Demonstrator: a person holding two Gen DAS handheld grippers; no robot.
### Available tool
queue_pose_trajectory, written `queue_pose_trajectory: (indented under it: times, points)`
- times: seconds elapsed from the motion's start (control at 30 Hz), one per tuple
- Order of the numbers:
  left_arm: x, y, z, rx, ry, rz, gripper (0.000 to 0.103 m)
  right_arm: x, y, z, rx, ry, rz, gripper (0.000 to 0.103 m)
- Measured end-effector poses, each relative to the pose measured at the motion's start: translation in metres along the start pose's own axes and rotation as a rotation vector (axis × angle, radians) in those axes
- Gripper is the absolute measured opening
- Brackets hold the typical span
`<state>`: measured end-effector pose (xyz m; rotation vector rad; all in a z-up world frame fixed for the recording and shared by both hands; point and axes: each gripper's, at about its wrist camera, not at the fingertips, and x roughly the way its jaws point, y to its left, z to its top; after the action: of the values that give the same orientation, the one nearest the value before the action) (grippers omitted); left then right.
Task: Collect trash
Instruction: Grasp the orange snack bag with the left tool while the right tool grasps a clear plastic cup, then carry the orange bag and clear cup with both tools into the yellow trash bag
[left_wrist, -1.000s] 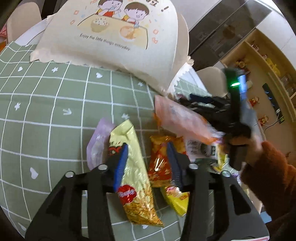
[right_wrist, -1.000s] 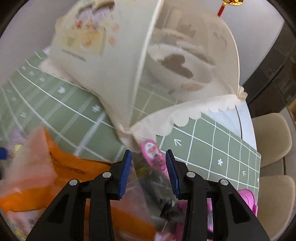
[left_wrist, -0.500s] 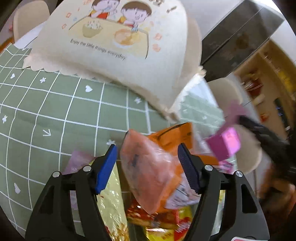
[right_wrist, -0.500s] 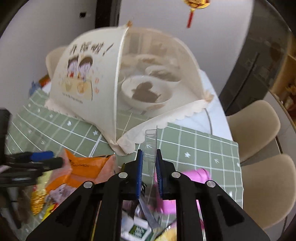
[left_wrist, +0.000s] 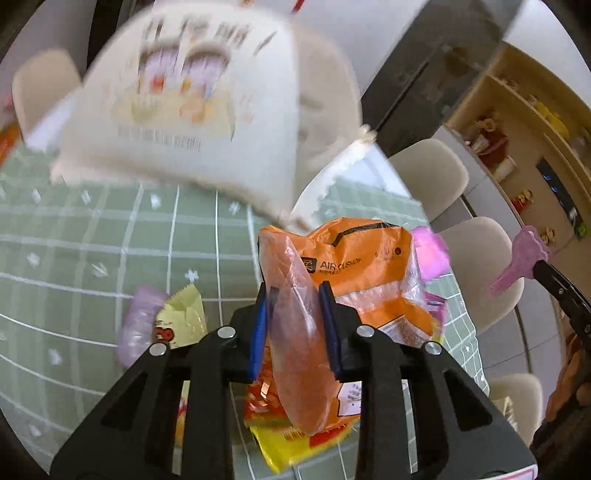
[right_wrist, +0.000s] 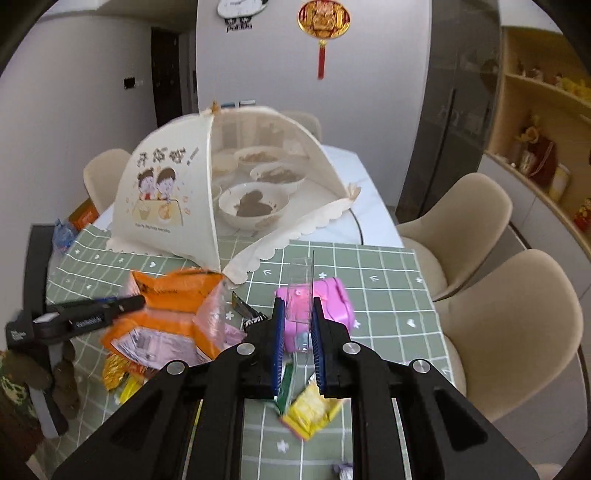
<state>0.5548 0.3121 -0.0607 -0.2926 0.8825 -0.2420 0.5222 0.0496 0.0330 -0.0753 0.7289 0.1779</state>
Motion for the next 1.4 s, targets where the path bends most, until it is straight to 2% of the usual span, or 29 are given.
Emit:
queue_pose_trajectory:
  times: [0.13, 0.23, 0.33, 0.4, 0.47, 0.67, 0.77, 0.93, 1.13, 1.4]
  points:
    - [-0.053, -0.034, -0.011, 0.080, -0.093, 0.023, 0.025, -0.046, -0.007, -0.014, -0.001, -0.042, 0.016, 0.015]
    - [-0.077, -0.058, -0.023, 0.127, -0.137, 0.031, 0.025, -0.077, -0.015, -0.027, 0.005, -0.070, 0.030, 0.015]
    - [-0.098, -0.081, -0.039, 0.151, -0.164, 0.014, 0.025, -0.110, -0.025, -0.042, 0.004, -0.099, 0.042, 0.015]
    - [-0.111, -0.091, -0.049, 0.128, -0.168, -0.031, 0.026, -0.132, -0.035, -0.054, -0.005, -0.116, 0.049, 0.015]
    - [-0.118, -0.096, -0.059, 0.061, -0.141, -0.090, 0.026, -0.148, -0.043, -0.064, -0.013, -0.122, 0.050, 0.015]
    - [-0.127, -0.130, -0.090, -0.035, -0.058, -0.164, 0.026, -0.204, -0.088, -0.103, -0.002, -0.152, 0.052, 0.015]
    - [-0.132, -0.159, -0.106, -0.023, -0.053, -0.172, 0.026, -0.226, -0.117, -0.124, 0.022, -0.165, 0.048, 0.015]
    - [-0.131, -0.208, -0.122, -0.046, 0.001, -0.267, 0.026, -0.249, -0.158, -0.154, 0.077, -0.161, 0.036, 0.015]
    - [-0.128, -0.284, -0.142, 0.088, 0.015, -0.317, 0.026, -0.281, -0.201, -0.190, 0.103, -0.178, -0.040, 0.015]
    - [-0.080, -0.384, -0.200, 0.291, 0.165, -0.400, 0.026, -0.316, -0.265, -0.239, 0.195, -0.179, -0.146, 0.015]
